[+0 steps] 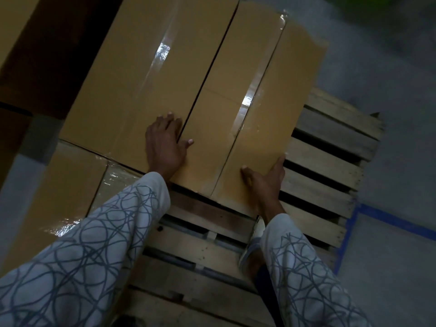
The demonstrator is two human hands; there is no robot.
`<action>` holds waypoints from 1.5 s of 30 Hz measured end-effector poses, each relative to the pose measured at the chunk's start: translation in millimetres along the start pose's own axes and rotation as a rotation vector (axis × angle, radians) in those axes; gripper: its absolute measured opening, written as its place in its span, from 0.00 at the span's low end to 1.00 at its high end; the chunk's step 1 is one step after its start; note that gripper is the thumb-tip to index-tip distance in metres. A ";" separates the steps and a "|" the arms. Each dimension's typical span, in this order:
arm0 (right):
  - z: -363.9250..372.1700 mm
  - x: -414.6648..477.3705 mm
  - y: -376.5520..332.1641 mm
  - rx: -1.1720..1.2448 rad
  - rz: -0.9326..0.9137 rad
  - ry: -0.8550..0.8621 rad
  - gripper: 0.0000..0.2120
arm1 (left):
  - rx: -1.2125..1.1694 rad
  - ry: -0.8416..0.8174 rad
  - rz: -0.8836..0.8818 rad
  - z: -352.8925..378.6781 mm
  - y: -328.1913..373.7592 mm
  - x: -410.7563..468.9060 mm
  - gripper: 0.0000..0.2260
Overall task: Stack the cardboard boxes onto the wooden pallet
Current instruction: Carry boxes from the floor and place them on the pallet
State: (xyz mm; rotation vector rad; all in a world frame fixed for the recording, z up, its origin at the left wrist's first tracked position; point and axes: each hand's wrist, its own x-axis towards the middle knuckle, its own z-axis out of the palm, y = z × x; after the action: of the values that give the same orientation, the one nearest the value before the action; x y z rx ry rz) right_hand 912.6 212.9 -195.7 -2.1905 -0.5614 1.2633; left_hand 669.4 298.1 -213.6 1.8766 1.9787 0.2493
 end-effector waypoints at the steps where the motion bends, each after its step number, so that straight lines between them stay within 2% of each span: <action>1: 0.6 0.3 1.0 -0.043 -0.007 -0.003 0.60 | -0.006 0.006 -0.005 1.7 -0.7 0.4 0.26; 9: 11.4 7.1 9.3 -0.308 -0.084 0.060 0.65 | -0.158 0.084 -0.041 12.1 -5.9 -7.2 0.27; 15: 5.3 12.0 11.8 -0.279 -0.095 -0.032 0.64 | -0.097 0.095 0.053 9.1 -10.7 -8.7 0.25; 20: 7.5 12.9 21.1 -0.296 -0.137 -0.014 0.63 | -0.089 0.120 0.040 14.5 -11.3 -7.0 0.25; 25: 5.8 10.7 21.1 -0.299 -0.160 -0.030 0.64 | -0.097 0.099 0.027 12.5 -8.1 -8.7 0.24; 33: -3.2 6.4 5.6 -0.308 -0.068 -0.102 0.65 | 0.078 -0.054 0.021 2.1 5.2 -12.0 0.26; 36: -6.6 -6.6 -1.6 -0.380 -0.031 -0.116 0.60 | 0.090 -0.136 -0.031 -8.9 13.6 -23.7 0.29; 40: -15.2 -55.8 -10.2 -0.555 -0.039 -0.165 0.51 | 0.024 -0.203 0.016 -44.4 29.9 -66.8 0.31; 45: -30.7 -180.3 -31.4 -0.501 -0.155 -0.180 0.37 | -0.238 -0.407 -0.050 -126.8 39.4 -175.6 0.30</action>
State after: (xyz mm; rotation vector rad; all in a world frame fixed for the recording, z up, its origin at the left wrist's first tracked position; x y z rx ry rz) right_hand 851.7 122.0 -45.7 -2.3728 -1.2065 1.3517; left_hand 657.6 146.2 -54.7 1.5784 1.6401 0.0748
